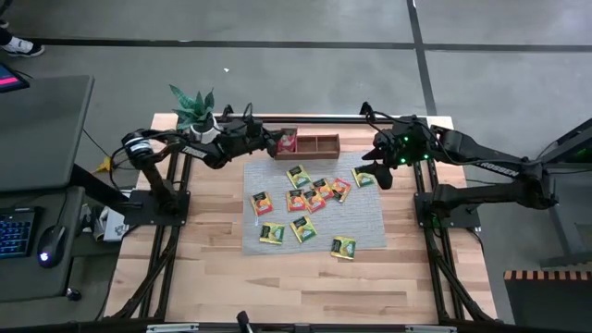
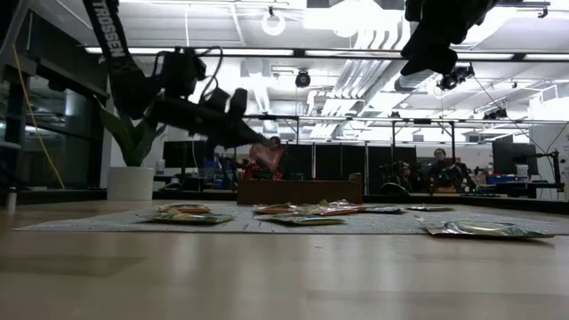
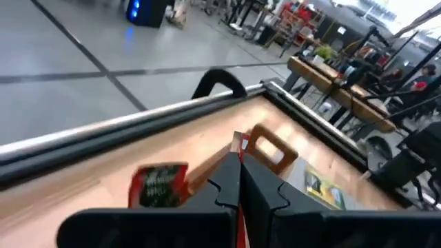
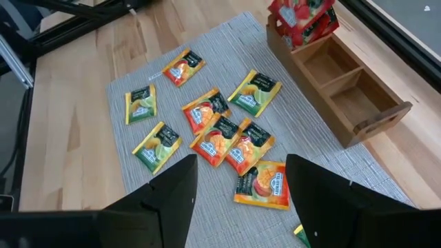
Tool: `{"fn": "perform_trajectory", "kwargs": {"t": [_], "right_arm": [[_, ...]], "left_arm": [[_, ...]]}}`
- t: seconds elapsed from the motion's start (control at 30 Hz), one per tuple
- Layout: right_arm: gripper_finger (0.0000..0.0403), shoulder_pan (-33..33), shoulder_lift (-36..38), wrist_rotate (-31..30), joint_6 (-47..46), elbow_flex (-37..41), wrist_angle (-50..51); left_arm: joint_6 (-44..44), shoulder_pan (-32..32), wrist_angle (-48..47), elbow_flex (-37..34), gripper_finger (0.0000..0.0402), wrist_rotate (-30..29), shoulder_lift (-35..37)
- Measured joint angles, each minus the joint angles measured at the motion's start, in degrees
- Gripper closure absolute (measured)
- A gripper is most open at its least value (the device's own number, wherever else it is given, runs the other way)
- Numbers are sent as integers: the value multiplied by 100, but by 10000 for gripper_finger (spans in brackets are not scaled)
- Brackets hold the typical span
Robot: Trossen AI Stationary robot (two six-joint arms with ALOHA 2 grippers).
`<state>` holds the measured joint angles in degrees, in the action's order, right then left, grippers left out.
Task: Pick & Place Tea
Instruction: Put the red tea bag into the left section of the wooden organizer
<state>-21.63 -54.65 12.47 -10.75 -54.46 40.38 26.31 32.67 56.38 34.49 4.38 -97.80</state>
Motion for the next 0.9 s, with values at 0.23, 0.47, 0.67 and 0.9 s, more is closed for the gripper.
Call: {"fn": "perform_trajectory", "kwargs": {"t": [0.23, 0.47, 0.67, 0.9], "right_arm": [[187, 2, -2, -4, -81, 0, 1], [188, 2, -2, -7, -77, 0, 2], [187, 2, -2, -7, -76, 0, 2], [187, 2, -2, -7, -62, 0, 2]], "left_arm": [[124, -2, 80, 10, 401, -100, -225], [162, 0, 47, 15, 401, -304, -245], [184, 0, -147, 15, 401, -429, -245], [238, 0, -210, 17, 401, -531, -245]]}}
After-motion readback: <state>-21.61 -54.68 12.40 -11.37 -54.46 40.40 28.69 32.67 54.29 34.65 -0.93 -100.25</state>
